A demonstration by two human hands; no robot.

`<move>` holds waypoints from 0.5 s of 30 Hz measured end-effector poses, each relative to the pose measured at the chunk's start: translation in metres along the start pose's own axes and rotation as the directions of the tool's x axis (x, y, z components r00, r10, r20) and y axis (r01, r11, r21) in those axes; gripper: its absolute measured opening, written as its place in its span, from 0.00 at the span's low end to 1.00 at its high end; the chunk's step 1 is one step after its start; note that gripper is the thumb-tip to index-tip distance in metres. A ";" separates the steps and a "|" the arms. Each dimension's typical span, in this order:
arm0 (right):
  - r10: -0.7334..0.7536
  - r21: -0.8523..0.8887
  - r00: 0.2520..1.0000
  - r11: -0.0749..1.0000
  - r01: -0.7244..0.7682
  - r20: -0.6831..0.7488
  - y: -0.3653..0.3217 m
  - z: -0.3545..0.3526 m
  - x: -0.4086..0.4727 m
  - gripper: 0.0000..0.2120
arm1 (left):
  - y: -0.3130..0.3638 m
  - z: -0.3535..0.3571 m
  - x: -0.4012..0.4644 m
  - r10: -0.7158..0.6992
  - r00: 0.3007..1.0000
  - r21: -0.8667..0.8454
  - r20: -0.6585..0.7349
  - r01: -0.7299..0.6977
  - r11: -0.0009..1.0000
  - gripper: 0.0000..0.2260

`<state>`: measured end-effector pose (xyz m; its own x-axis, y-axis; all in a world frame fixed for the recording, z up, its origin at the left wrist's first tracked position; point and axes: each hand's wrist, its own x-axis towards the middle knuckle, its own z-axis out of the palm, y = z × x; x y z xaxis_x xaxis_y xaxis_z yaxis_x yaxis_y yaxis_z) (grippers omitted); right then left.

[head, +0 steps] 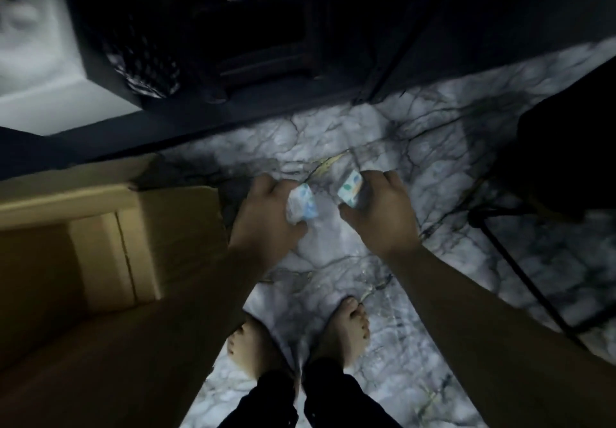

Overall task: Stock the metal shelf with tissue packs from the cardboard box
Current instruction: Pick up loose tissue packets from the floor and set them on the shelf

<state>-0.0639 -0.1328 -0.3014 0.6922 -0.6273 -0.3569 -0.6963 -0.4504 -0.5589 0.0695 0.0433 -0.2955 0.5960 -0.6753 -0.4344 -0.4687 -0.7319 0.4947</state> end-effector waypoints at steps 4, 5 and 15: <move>-0.004 0.062 1.000 0.998 0.006 -0.019 -0.059 -0.076 -0.042 0.28 | 0.048 -0.088 -0.049 0.030 0.999 -0.134 -0.010 -0.031 0.991 0.29; -0.001 0.082 1.000 0.997 0.003 -0.021 -0.075 -0.095 -0.051 0.27 | 0.064 -0.113 -0.063 0.039 0.999 -0.155 -0.028 -0.043 0.987 0.30; -0.196 0.173 0.980 0.964 0.200 -0.040 -0.230 -0.270 -0.133 0.25 | 0.175 -0.305 -0.185 0.026 0.954 -0.245 -0.297 -0.102 0.964 0.24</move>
<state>-0.0465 -0.1173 0.0765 0.8071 -0.5517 -0.2103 -0.5003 -0.4499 -0.7398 0.0763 0.0683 0.1012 0.7508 -0.6361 -0.1781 -0.3532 -0.6144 0.7055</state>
